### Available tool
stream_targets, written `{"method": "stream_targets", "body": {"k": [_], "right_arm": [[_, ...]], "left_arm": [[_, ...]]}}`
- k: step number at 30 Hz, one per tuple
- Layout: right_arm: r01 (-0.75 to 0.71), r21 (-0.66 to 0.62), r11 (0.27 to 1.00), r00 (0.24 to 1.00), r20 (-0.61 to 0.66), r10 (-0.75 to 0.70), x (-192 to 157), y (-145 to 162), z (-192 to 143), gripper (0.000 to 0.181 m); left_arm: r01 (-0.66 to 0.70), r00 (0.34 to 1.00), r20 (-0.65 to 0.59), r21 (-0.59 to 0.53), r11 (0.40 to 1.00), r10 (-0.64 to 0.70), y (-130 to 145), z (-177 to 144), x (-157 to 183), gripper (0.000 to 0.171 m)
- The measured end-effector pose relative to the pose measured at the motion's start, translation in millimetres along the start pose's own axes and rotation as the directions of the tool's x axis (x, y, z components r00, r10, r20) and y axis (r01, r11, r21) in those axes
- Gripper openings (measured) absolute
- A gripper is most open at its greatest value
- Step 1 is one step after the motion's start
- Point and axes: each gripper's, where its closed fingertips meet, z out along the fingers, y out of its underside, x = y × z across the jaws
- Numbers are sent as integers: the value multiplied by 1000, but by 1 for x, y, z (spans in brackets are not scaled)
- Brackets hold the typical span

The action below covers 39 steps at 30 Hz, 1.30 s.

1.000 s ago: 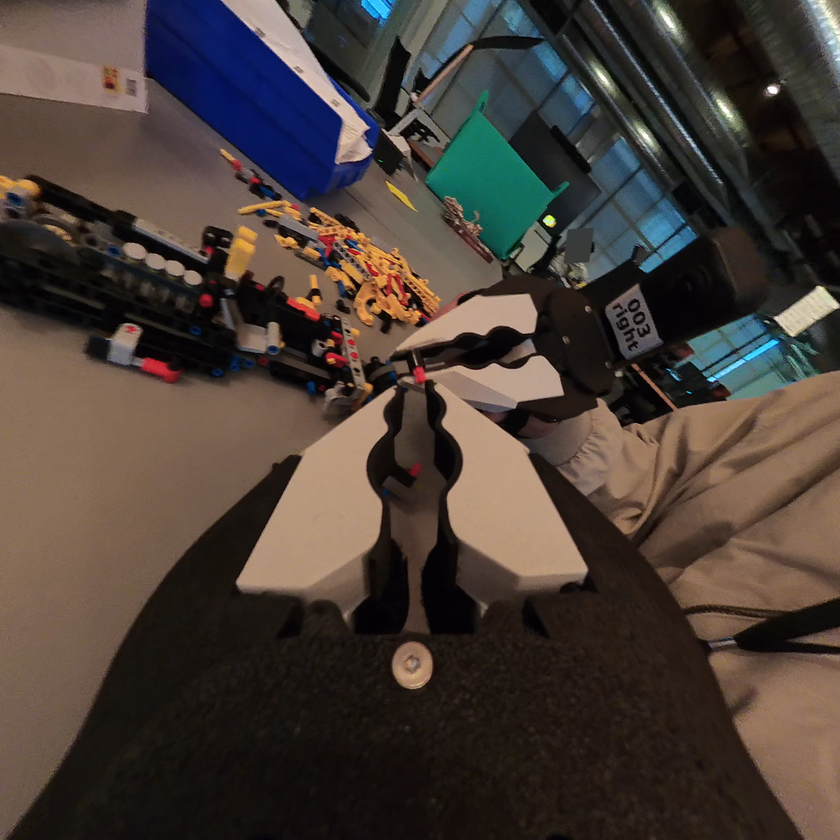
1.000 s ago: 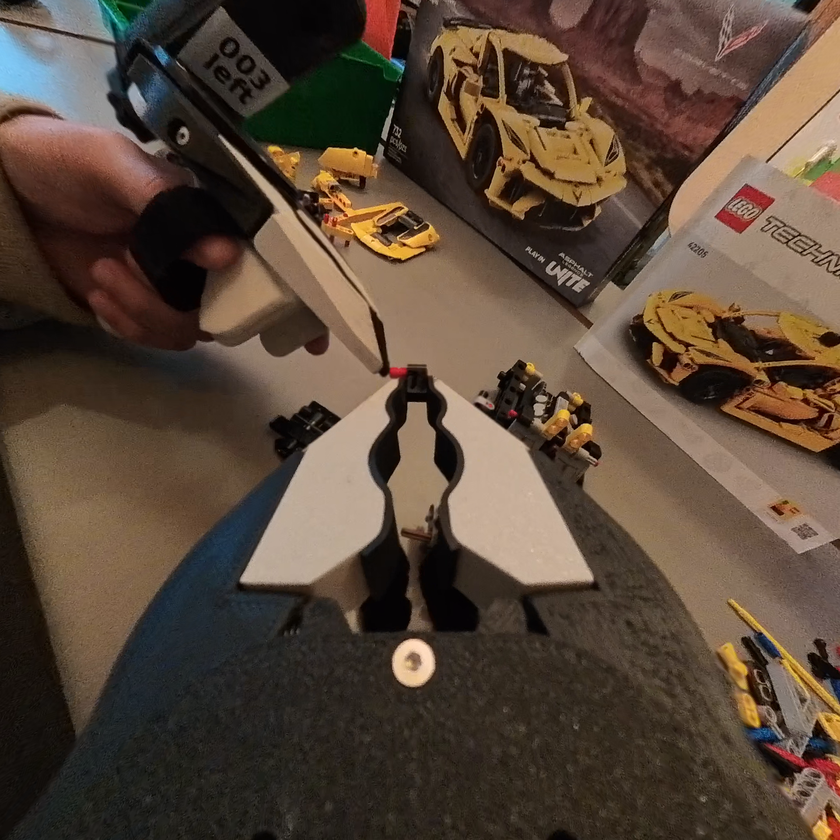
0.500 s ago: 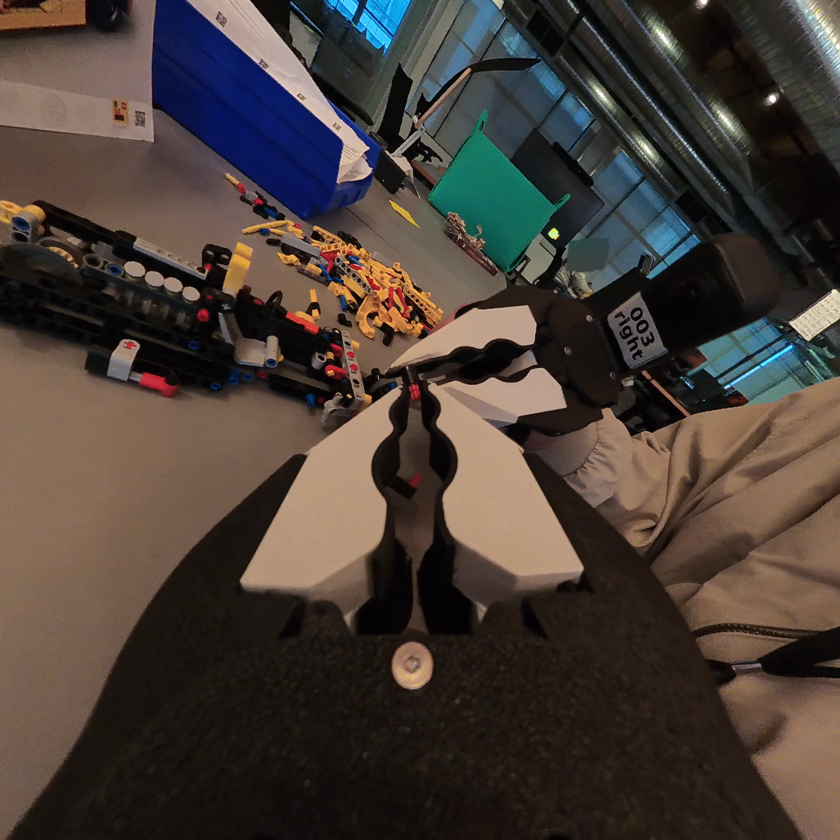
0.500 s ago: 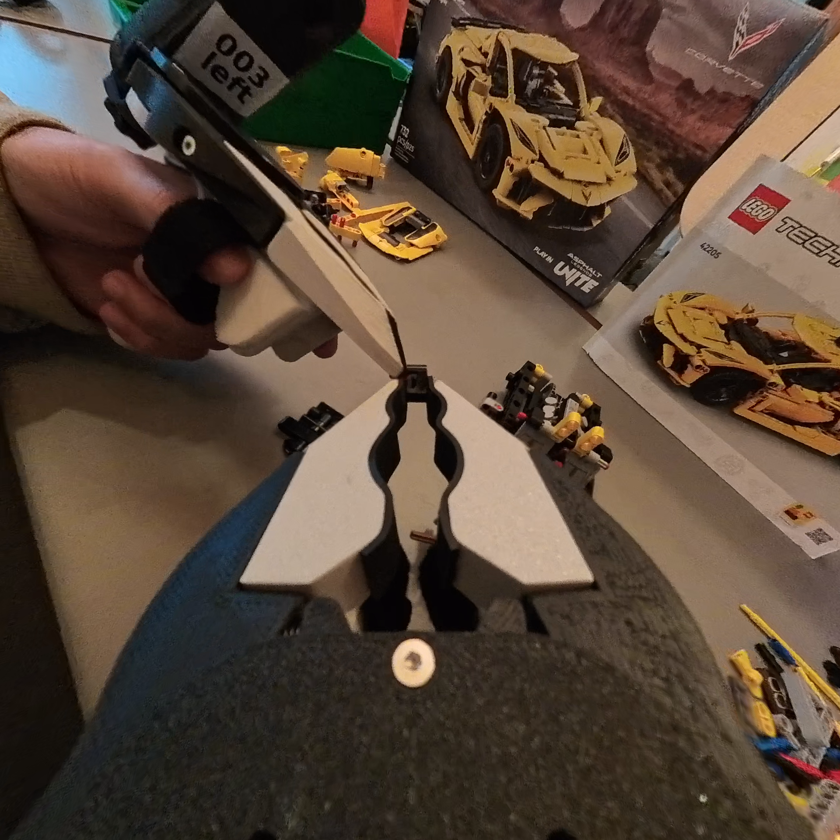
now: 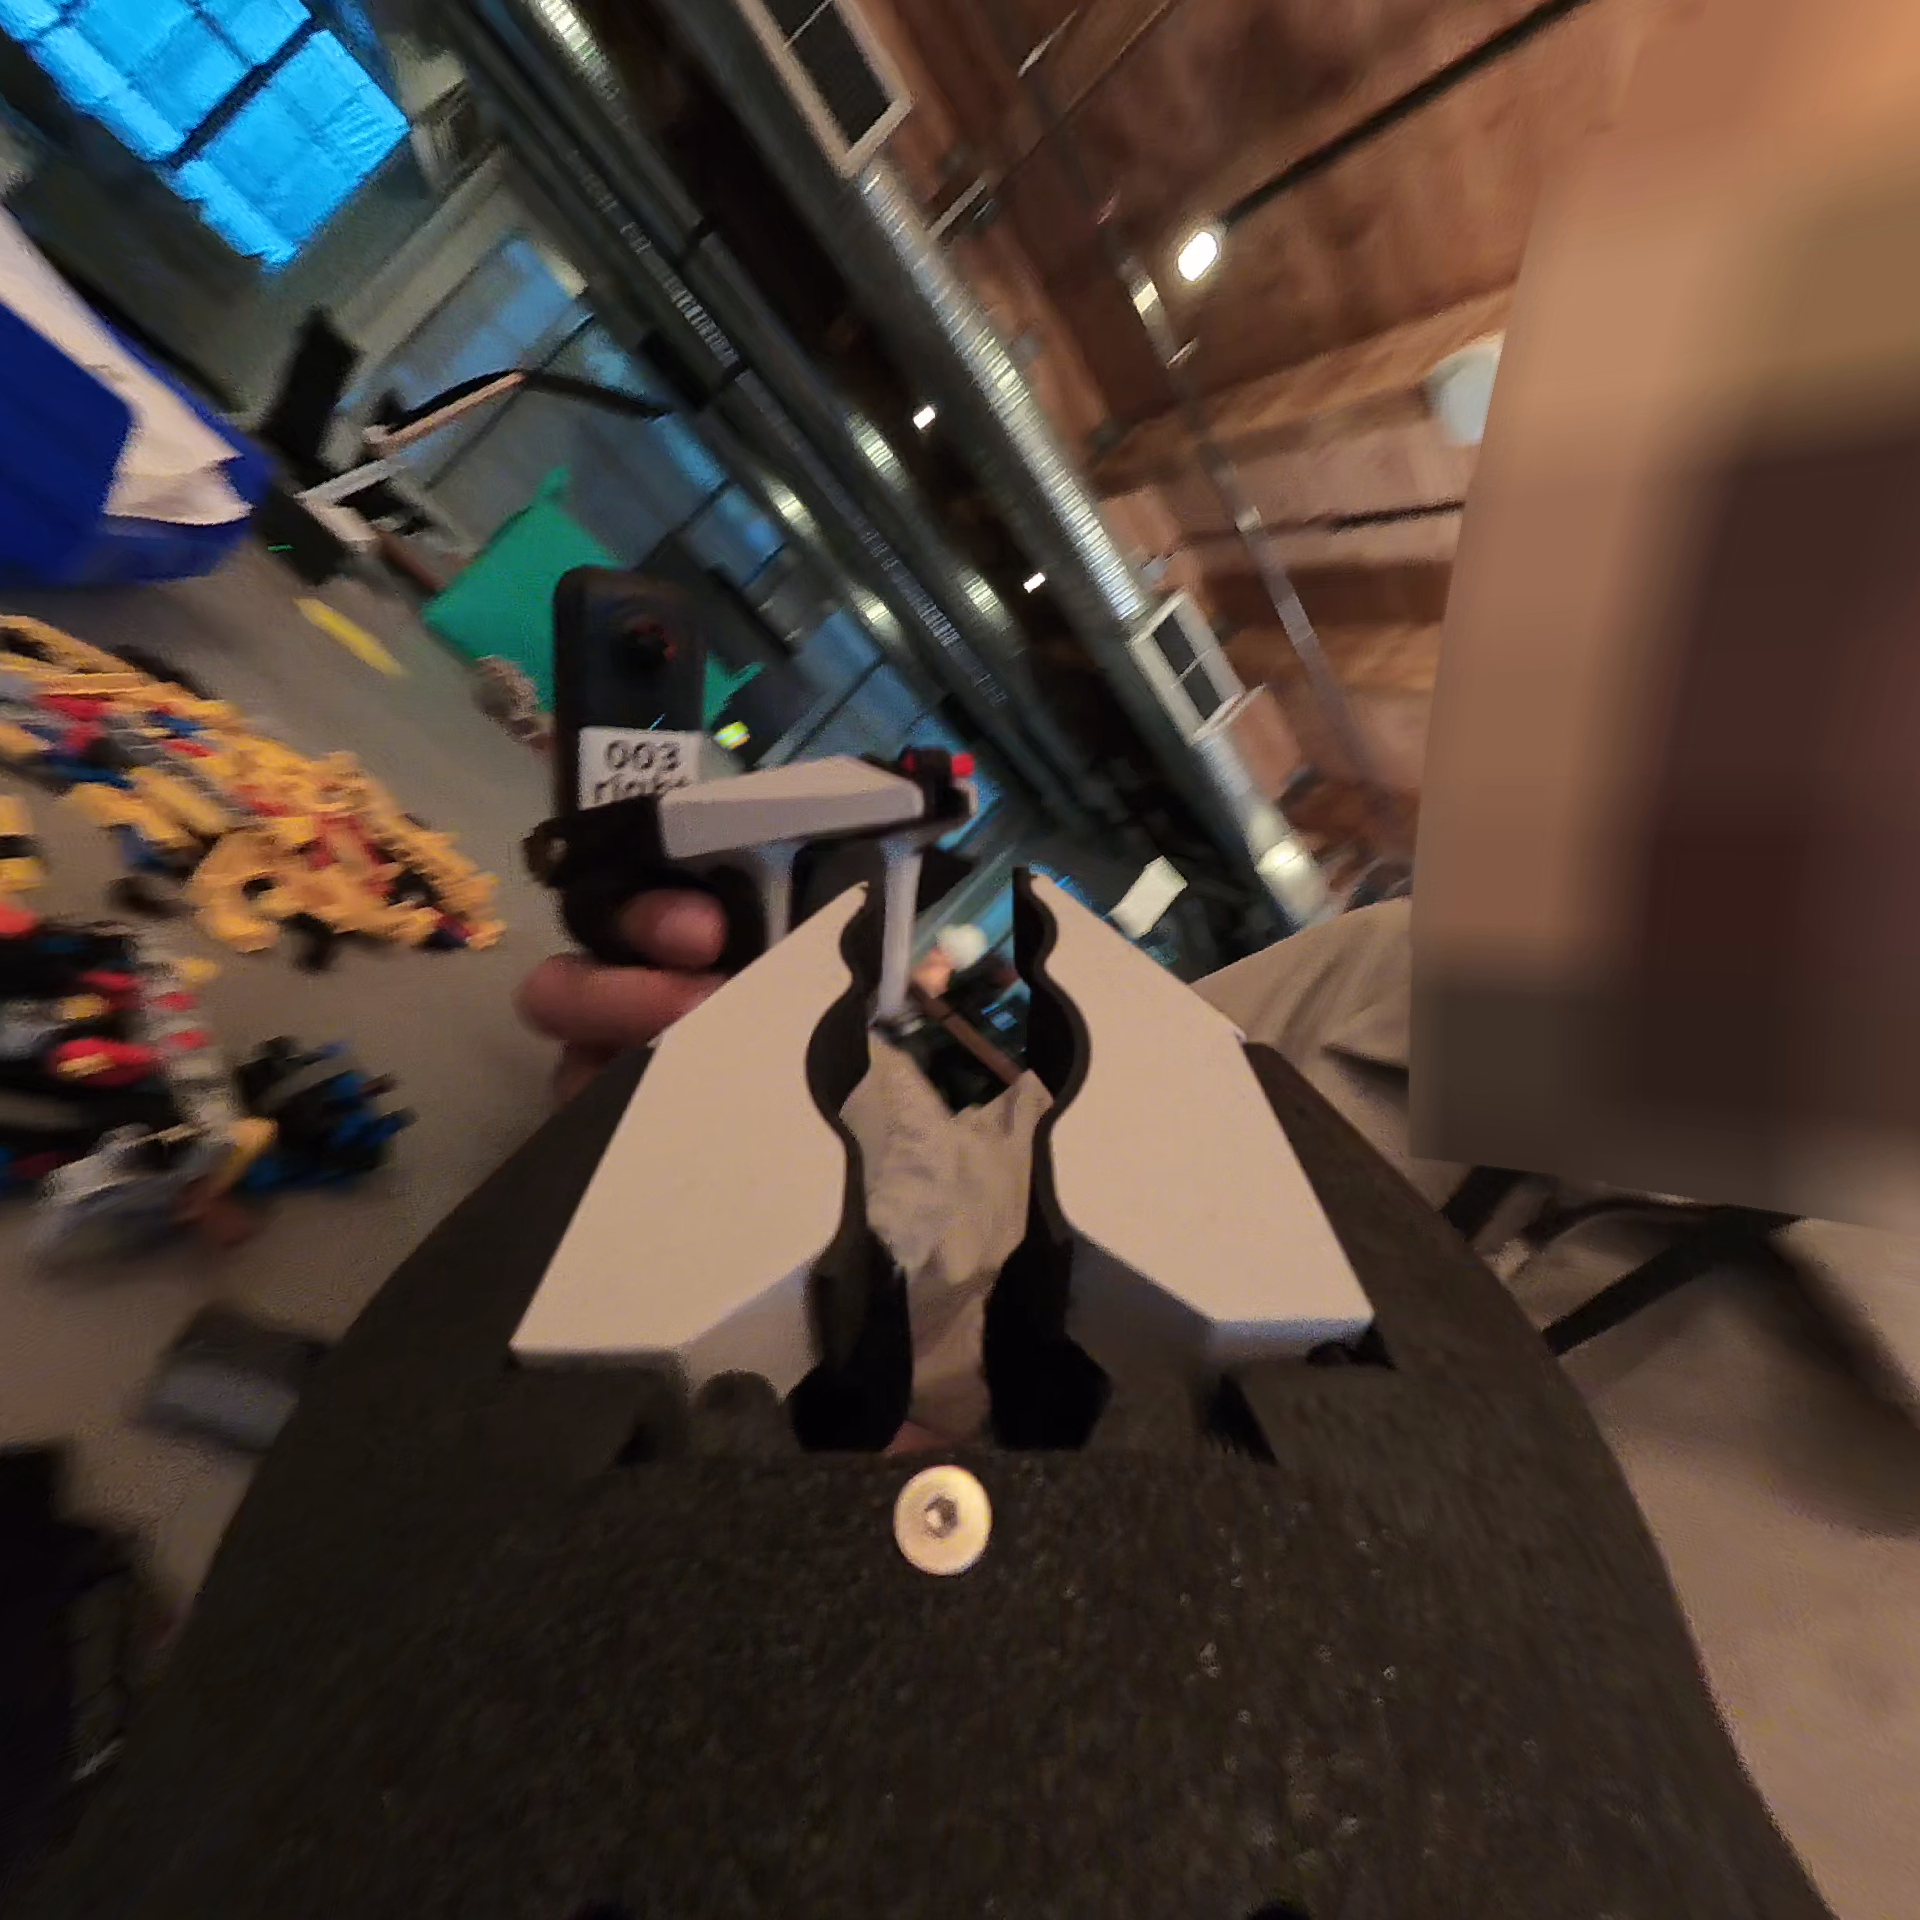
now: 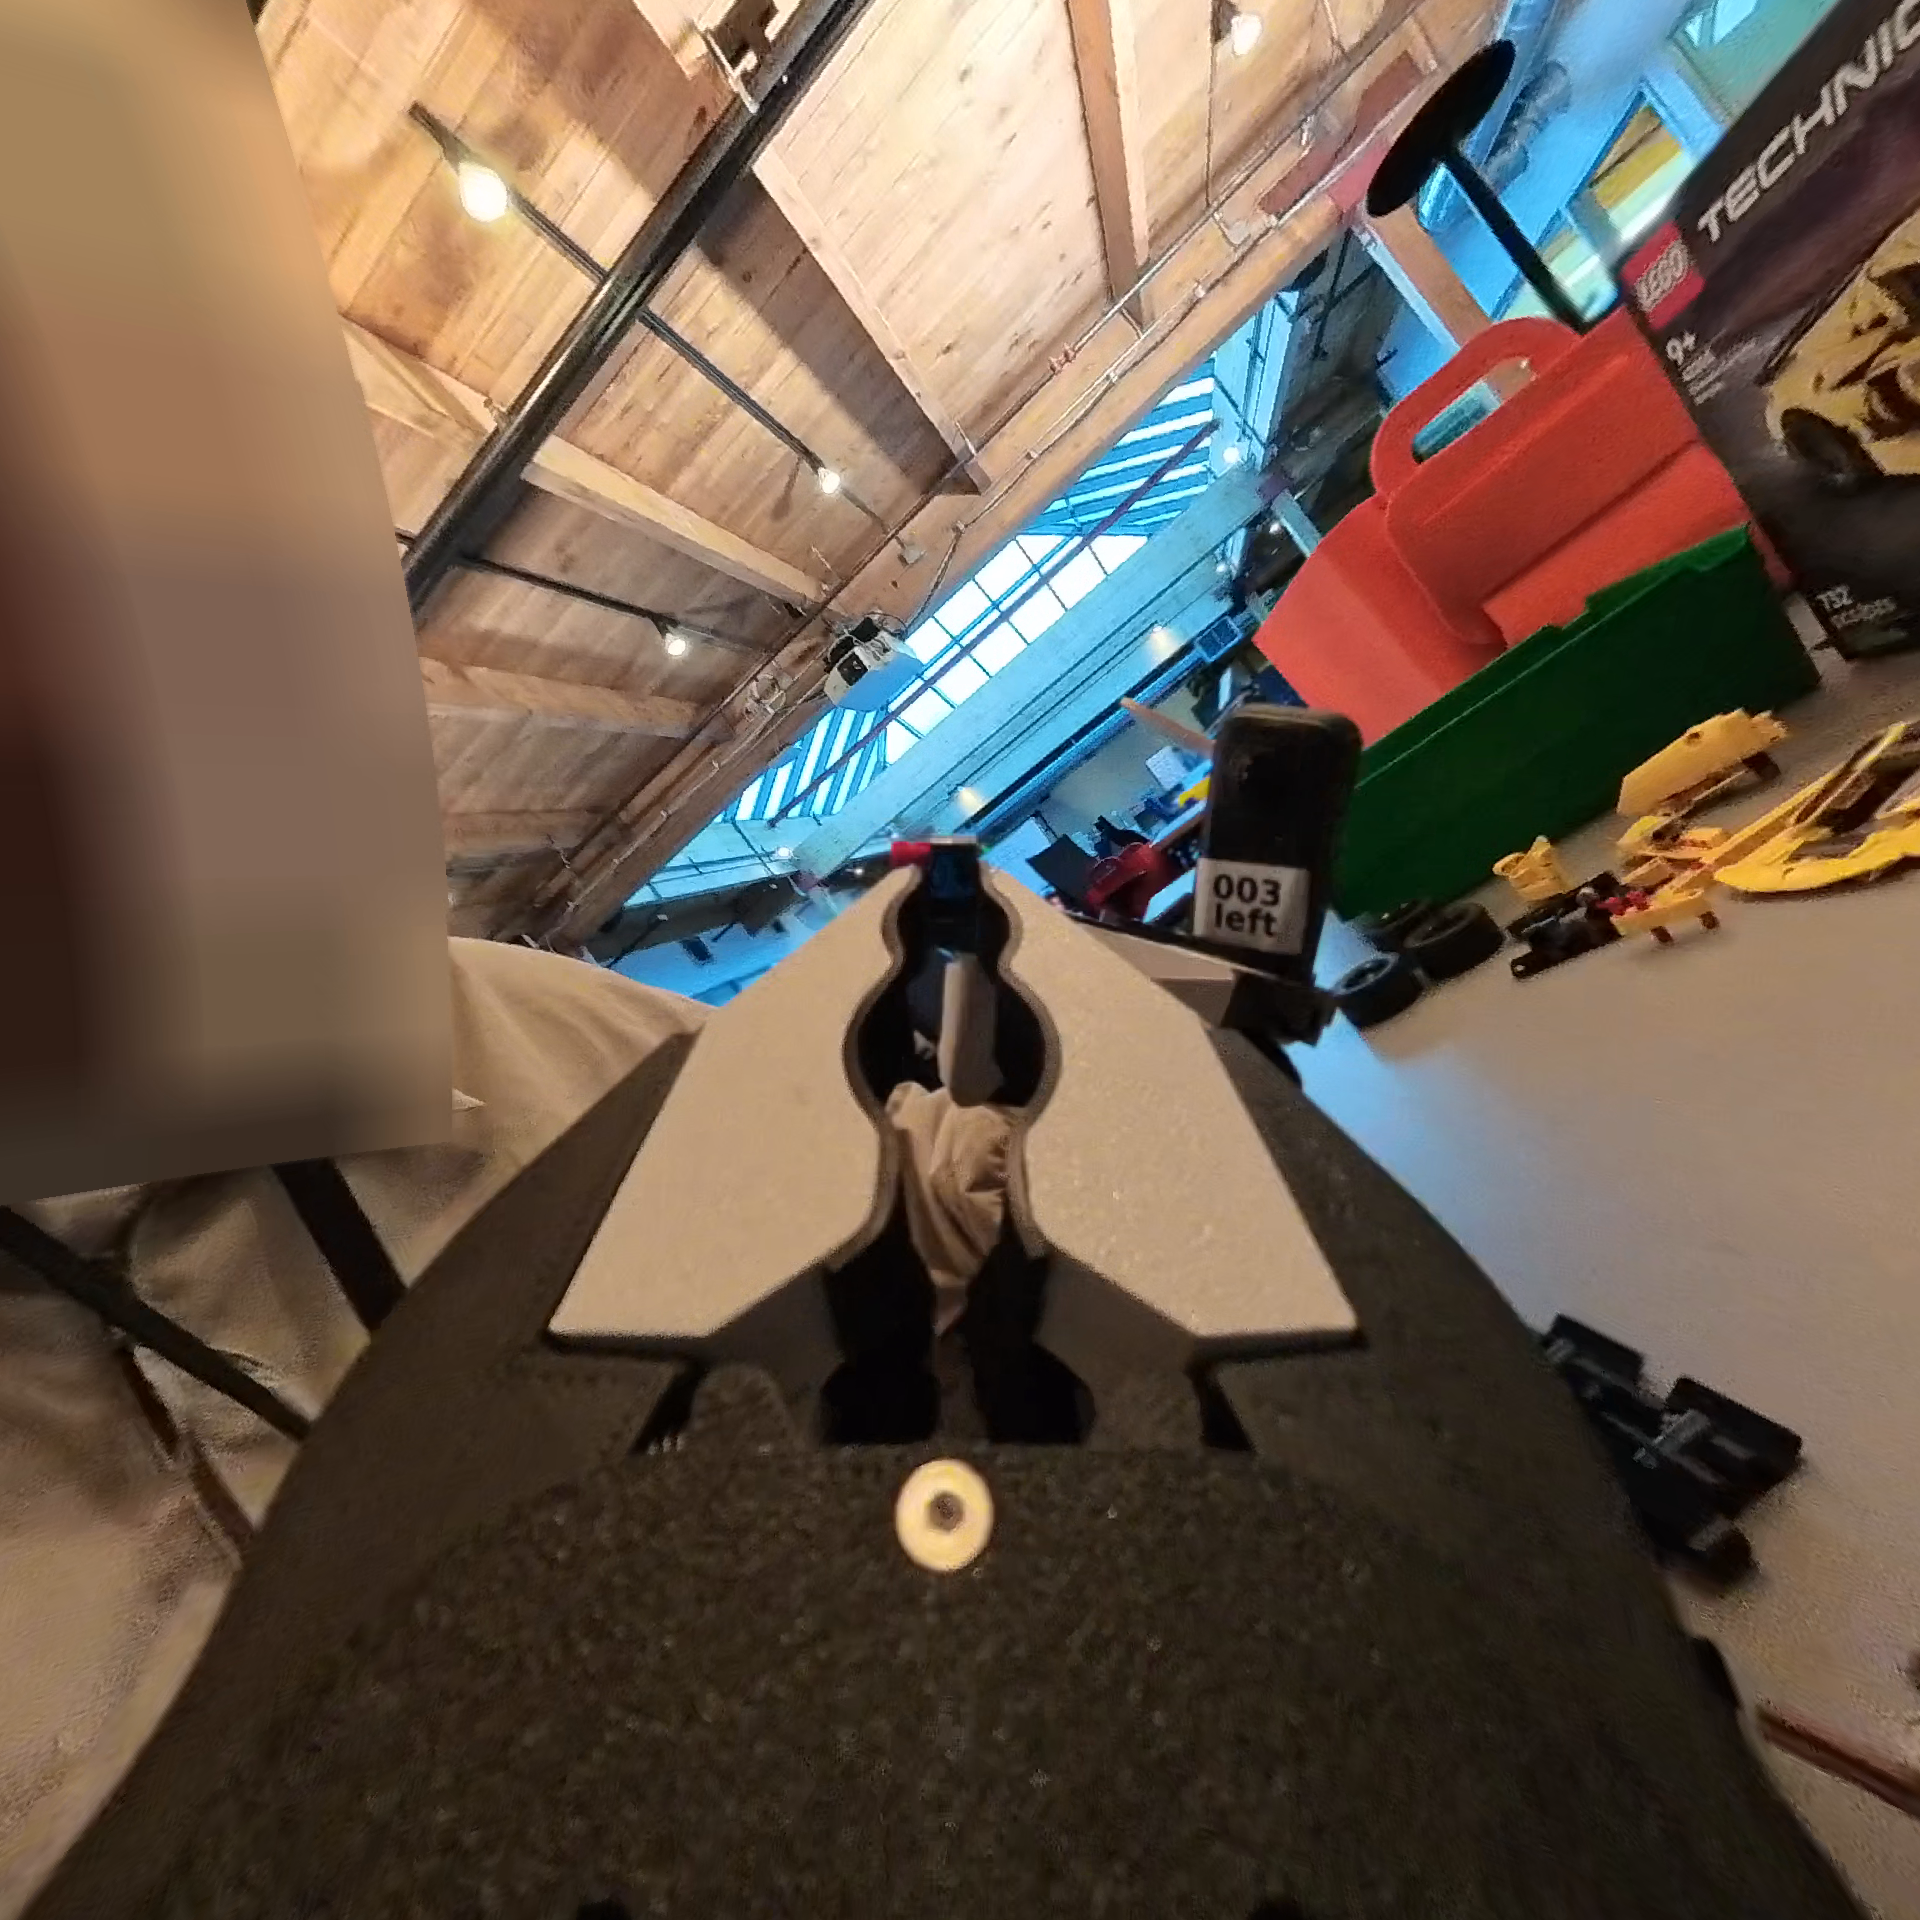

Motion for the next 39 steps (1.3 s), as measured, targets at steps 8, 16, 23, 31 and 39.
{"method": "stream_targets", "body": {"k": [8,16,23,31,39], "right_arm": [[459,-109,882,879,-89,-469,-4,8,7,6],[667,-221,712,703,-131,-699,0,15,6,6],[671,-248,698,692,-125,-710,6,17,2,6],[663,-436,609,579,-217,-786,38,21,-12,9],[577,-636,513,448,-279,-850,72,22,-35,9]], "left_arm": [[175,975,-155,74,982,-162,-6,1,12,19],[212,971,-125,51,976,-204,0,1,3,15],[251,963,-108,41,967,-246,3,0,-3,13],[88,988,121,52,995,-93,1,-12,-33,0],[-6,939,342,-67,998,29,6,-28,-60,0]]}}
